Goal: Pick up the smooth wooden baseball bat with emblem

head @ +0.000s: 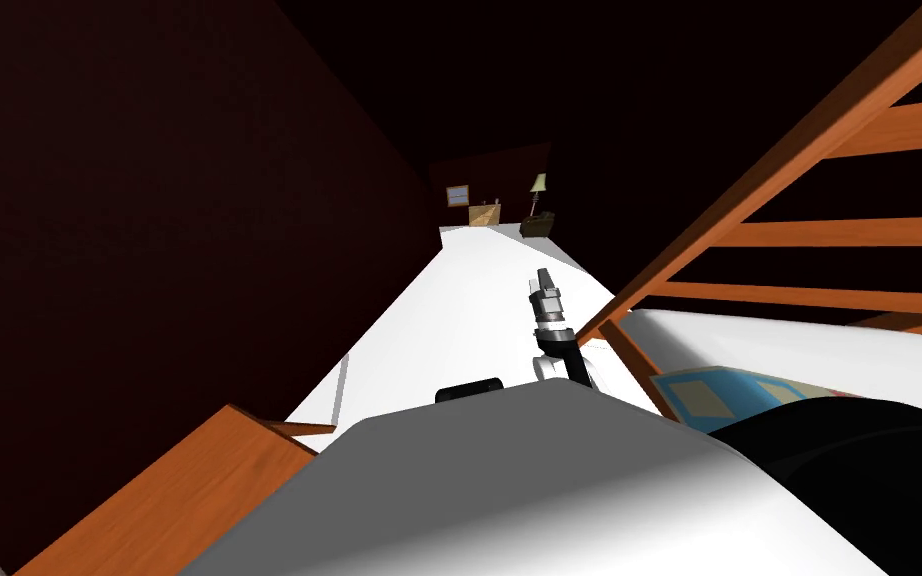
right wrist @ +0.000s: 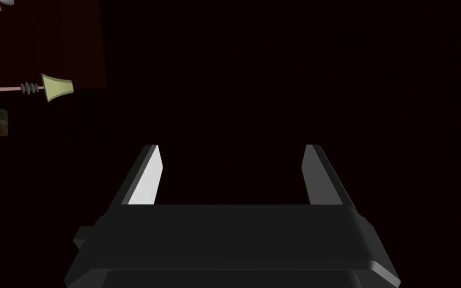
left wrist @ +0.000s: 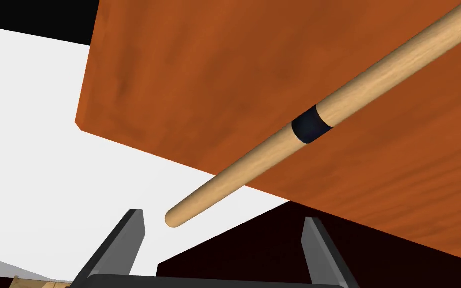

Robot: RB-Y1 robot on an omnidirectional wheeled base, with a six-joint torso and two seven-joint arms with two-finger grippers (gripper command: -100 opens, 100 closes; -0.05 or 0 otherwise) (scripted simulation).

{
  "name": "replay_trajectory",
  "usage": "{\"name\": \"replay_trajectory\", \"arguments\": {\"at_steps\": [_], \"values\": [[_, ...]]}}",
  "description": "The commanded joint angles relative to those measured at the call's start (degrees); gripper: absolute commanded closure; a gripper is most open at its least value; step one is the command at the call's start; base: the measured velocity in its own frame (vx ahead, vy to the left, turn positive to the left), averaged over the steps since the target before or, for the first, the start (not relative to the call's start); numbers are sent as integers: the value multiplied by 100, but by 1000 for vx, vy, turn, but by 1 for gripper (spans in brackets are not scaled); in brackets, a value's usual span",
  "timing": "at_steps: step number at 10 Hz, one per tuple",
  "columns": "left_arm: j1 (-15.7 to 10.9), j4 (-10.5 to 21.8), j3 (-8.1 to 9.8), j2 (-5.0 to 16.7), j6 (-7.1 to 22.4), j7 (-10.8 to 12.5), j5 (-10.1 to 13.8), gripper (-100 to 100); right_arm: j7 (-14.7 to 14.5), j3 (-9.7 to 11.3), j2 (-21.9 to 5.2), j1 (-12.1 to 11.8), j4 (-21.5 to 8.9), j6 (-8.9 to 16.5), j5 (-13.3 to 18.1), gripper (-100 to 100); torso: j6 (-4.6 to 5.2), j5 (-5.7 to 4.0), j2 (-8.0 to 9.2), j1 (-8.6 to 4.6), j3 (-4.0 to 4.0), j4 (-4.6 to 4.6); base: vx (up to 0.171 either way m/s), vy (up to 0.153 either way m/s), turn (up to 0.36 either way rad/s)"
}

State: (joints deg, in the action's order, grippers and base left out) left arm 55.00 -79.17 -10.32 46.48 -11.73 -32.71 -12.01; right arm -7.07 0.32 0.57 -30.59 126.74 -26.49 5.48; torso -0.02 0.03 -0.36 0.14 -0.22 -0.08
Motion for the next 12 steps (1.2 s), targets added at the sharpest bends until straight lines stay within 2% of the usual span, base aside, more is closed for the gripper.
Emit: {"name": "replay_trajectory", "arguments": {"at_steps": [1,6,8,9,10,11,12], "values": [[41,225,-286,113,102,-273,-111,-100,0,0,0,0,0,0,0,0,0,0,0,0,0,0,102,70,-207],[281,764,-1106,321,231,-991,-405,-100,0,0,0,0,0,0,0,0,-2,-3,3,-17,2,1,84,45,-172],[353,920,-1353,370,266,-1203,-488,-100,0,0,1,0,0,0,0,0,-2,-5,9,-22,5,2,63,26,-132],[383,983,-1453,389,281,-1288,-521,-100,0,0,1,0,0,0,0,0,-1,-6,8,-25,5,2,58,29,-92],[383,983,-1453,389,281,-1288,-521,-100,0,0,1,0,0,0,0,0,-3,-5,10,-24,5,2,35,19,-24],[428,1073,-1596,414,302,-1409,-567,-100,0,0,1,0,0,0,0,0,-4,-5,16,-28,9,4,30,6,-99],[416,990,-1531,430,314,-1322,-535,-100,0,1,1,0,0,0,0,0,-2,-7,20,-32,11,4,14,6,-24]]}}
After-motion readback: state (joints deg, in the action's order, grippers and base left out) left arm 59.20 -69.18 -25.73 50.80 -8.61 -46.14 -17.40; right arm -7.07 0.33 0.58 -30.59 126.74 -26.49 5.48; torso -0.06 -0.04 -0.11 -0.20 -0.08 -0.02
